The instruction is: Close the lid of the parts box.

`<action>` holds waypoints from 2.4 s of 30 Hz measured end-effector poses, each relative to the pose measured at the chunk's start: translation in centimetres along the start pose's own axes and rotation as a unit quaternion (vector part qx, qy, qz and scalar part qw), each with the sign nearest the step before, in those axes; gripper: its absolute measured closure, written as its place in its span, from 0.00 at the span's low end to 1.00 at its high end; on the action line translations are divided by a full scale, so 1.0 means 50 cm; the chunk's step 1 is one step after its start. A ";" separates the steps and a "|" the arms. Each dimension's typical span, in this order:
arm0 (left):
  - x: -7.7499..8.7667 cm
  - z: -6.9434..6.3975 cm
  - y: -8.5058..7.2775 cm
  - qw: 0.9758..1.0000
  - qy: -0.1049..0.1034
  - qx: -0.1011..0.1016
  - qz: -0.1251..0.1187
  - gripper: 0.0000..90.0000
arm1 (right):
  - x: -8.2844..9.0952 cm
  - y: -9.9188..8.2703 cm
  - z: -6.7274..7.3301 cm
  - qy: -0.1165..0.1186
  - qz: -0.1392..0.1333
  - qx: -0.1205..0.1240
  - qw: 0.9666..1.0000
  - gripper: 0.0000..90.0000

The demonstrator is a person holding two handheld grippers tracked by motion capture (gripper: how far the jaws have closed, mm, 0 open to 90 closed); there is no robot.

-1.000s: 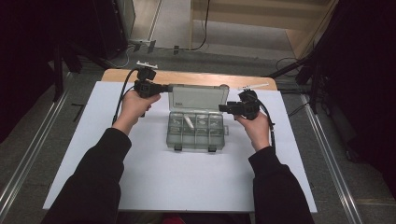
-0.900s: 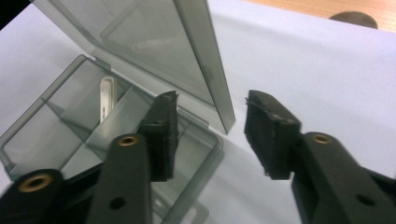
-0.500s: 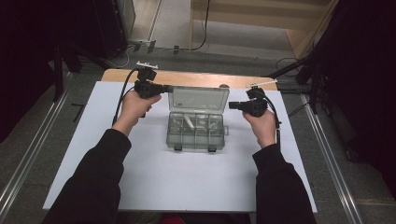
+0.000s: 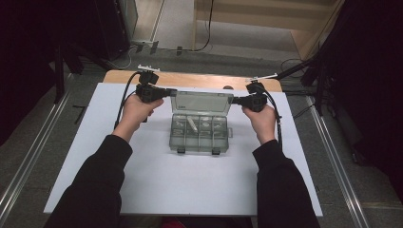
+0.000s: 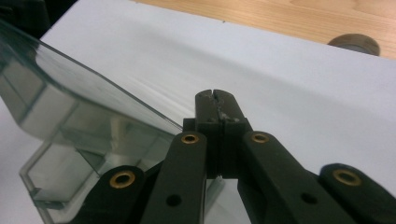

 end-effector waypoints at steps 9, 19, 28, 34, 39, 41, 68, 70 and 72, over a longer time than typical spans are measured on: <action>0.005 -0.011 -0.002 1.000 -0.009 -0.006 0.005 0.99 | 0.012 0.007 0.015 0.011 0.000 0.006 1.000 1.00; 0.009 -0.025 -0.008 1.000 -0.024 -0.003 0.010 0.99 | 0.030 0.001 0.025 0.010 -0.001 0.016 1.000 1.00; 0.018 -0.040 -0.015 0.999 -0.042 -0.005 0.012 0.98 | 0.050 -0.006 0.032 0.023 0.003 0.012 1.000 1.00; 0.026 -0.053 -0.020 0.999 -0.044 -0.017 0.021 0.98 | 0.064 -0.009 0.046 0.028 0.003 0.020 0.999 1.00; 0.027 -0.062 -0.025 0.998 -0.052 -0.023 0.019 0.99 | 0.070 -0.010 0.055 0.030 0.002 0.027 0.999 1.00; 0.028 -0.061 -0.031 0.998 -0.052 -0.022 0.023 0.98 | 0.071 -0.013 0.059 0.032 0.004 0.029 0.999 1.00; 0.035 -0.093 -0.078 0.996 -0.063 -0.045 0.042 0.98 | 0.088 -0.045 0.089 0.036 0.010 0.040 0.999 1.00; 0.036 -0.096 -0.080 0.996 -0.069 -0.046 0.042 0.98 | 0.088 -0.047 0.092 0.038 0.011 0.043 0.998 1.00; 0.038 -0.101 -0.080 0.996 -0.074 -0.044 0.037 0.98 | 0.089 -0.050 0.096 0.041 0.013 0.043 0.998 1.00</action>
Point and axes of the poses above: each handheld gripper's, and its own axes: x roughly backward along the jaws, y roughly out of its top, z roughly to its left, the point moved 10 cm from there along -x, roughly forward along the jaws, and after that the axes turned 11 degrees about -y, right-handed, at the moved point
